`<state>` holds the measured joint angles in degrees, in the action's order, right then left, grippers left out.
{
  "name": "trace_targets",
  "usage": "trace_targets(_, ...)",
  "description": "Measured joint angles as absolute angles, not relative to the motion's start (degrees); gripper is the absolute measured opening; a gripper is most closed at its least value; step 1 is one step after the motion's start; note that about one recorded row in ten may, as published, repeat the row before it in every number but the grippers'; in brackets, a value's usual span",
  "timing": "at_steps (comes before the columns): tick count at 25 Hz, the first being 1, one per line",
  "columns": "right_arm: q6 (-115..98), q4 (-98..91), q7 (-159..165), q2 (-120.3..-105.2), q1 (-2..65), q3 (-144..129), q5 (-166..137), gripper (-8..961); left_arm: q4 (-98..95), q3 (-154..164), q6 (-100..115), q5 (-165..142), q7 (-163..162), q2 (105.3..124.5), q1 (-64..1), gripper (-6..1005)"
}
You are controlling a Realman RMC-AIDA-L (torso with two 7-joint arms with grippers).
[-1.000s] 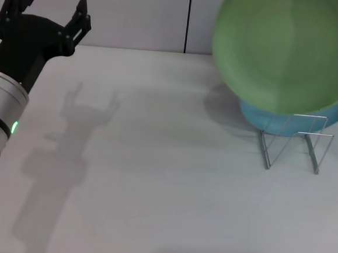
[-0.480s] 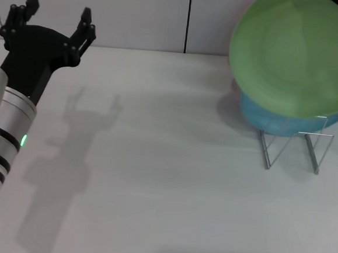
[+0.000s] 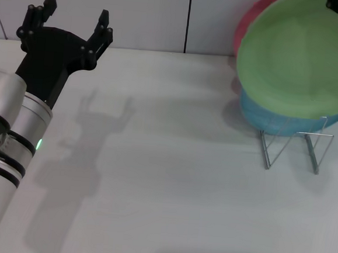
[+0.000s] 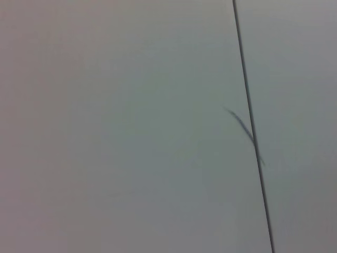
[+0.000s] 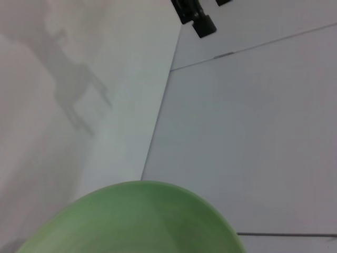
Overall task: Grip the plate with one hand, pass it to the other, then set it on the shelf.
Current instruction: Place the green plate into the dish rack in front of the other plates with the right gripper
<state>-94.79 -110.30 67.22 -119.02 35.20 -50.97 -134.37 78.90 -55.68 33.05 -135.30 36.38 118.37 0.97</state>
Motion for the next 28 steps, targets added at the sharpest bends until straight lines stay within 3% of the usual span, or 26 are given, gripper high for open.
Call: trace_targets(28, -93.17, -105.07, 59.29, -119.24, 33.33, -50.46, -133.98, 78, 75.91, -55.18, 33.49, -135.01, 36.38, 118.38, -2.90, 859)
